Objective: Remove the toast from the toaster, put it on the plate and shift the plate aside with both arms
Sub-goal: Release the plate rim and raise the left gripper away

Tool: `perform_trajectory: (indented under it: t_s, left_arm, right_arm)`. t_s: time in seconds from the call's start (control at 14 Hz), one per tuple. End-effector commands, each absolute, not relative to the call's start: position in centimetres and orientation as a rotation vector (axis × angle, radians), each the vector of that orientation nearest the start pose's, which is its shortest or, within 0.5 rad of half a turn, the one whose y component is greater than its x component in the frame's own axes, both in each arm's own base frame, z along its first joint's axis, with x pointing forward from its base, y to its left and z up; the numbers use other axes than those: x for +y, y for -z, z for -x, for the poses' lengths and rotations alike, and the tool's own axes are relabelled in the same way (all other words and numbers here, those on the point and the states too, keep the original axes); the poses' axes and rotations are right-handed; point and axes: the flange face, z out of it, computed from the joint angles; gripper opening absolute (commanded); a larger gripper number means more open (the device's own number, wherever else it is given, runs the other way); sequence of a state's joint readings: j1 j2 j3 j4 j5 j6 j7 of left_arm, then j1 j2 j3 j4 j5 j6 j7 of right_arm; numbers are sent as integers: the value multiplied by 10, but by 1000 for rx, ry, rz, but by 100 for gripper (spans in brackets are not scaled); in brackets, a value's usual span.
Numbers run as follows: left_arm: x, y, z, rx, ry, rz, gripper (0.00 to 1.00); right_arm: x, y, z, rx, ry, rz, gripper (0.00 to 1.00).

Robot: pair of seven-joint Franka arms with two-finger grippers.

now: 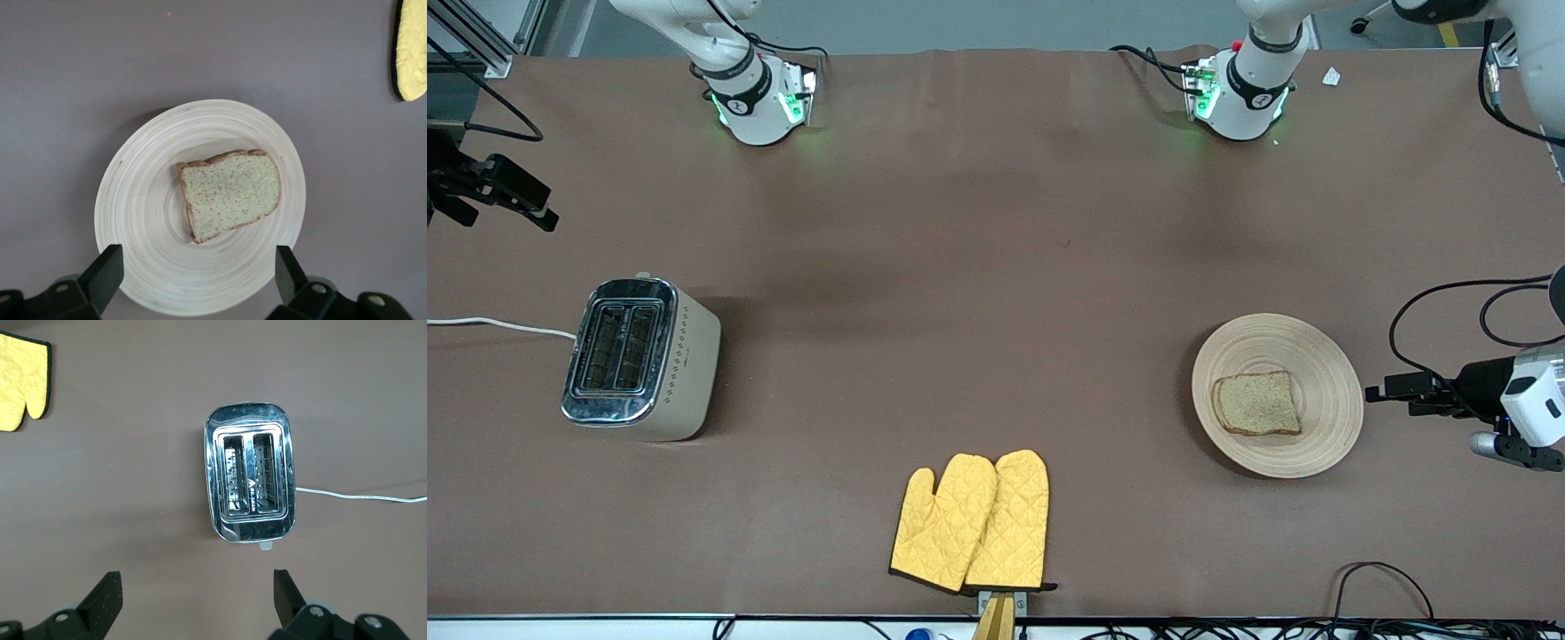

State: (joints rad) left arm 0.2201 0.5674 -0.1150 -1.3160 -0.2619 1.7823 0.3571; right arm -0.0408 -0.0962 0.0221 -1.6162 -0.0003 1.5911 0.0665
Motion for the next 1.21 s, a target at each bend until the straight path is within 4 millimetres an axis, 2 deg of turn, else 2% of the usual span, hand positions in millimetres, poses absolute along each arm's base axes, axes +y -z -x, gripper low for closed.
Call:
perform_trajectory:
  t_s: [0.0,0.07,0.21,0.43,0.57,0.71,1.07,1.14]
  left_arm:
    - [29,-450,-695,179,-36,3311,100]
    - [14,-471,-691,96,-6,3260,100]
    - [-24,-504,-680,51,43,3236,100]
    - [-53,-538,-658,-93,5,3182,100]
    - [-73,-563,-645,-108,48,3146,100]
    - [-77,-585,-629,-72,33,3136,100]
    - [-66,-642,-594,-22,118,3112,100]
    - [-63,-644,-582,-21,76,3114,100]
  right_arm:
    - [-10,-662,-521,124,122,3158,100]
    - [-10,-661,-521,122,120,3158,100]
    - [-10,-661,-521,122,120,3158,100]
    - [-10,-661,-521,122,117,3158,100]
    - [-10,-661,-520,120,115,3159,100]
    - [-10,-661,-520,120,115,3159,100]
    - [-9,-662,-520,117,115,3159,100]
    - [-10,-662,-520,120,115,3160,100]
